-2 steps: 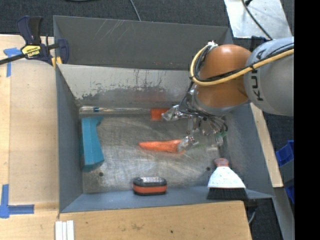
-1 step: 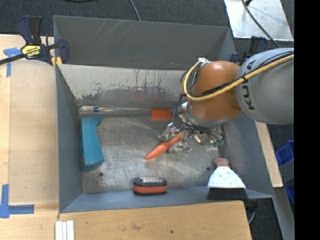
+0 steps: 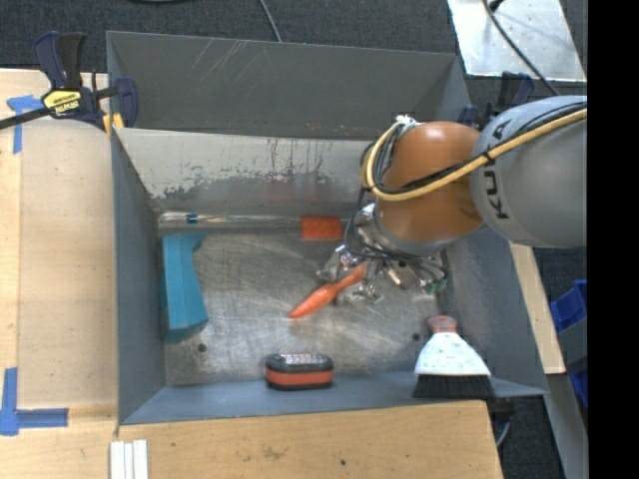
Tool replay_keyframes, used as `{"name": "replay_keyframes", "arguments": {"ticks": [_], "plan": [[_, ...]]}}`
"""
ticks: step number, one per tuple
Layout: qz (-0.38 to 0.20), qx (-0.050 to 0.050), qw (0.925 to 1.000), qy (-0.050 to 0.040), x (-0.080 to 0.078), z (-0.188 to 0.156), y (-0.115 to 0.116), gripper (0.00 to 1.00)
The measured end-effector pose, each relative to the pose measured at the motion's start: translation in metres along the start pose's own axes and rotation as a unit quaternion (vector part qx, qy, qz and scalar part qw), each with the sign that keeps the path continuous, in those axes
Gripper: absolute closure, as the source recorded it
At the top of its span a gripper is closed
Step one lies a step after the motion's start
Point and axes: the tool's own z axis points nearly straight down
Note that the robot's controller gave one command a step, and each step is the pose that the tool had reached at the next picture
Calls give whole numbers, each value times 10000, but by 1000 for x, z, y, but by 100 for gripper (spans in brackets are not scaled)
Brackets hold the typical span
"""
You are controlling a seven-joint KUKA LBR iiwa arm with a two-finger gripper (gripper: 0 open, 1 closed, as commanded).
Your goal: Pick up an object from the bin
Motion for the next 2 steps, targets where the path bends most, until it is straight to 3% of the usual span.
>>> {"name": "replay_keyframes", "arguments": {"ticks": [1, 2], "plan": [[121, 15, 9999, -7, -29, -3, 27, 100], [127, -1, 9999, -6, 0, -85, -70, 100]]}}
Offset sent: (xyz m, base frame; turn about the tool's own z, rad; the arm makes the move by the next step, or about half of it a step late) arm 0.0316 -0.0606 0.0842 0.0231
